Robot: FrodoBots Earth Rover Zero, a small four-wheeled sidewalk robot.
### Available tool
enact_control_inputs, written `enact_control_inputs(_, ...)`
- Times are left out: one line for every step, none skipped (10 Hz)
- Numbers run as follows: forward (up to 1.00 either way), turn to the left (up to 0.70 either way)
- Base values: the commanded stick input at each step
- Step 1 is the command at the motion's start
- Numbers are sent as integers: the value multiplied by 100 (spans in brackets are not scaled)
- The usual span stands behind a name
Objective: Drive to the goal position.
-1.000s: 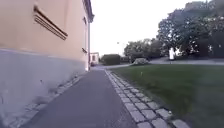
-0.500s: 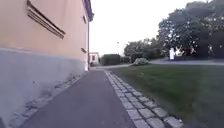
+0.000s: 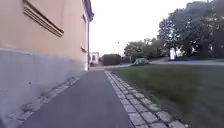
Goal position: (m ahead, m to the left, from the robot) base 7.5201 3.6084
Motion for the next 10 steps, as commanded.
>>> enact_control_inputs(50, 0)
enact_control_inputs(50, -1)
enact_control_inputs(50, -34)
enact_control_inputs(50, -50)
enact_control_inputs(50, -50)
enact_control_inputs(50, -50)
enact_control_inputs(50, -50)
enact_control_inputs(50, -43)
enact_control_inputs(50, -36)
enact_control_inputs(50, -28)
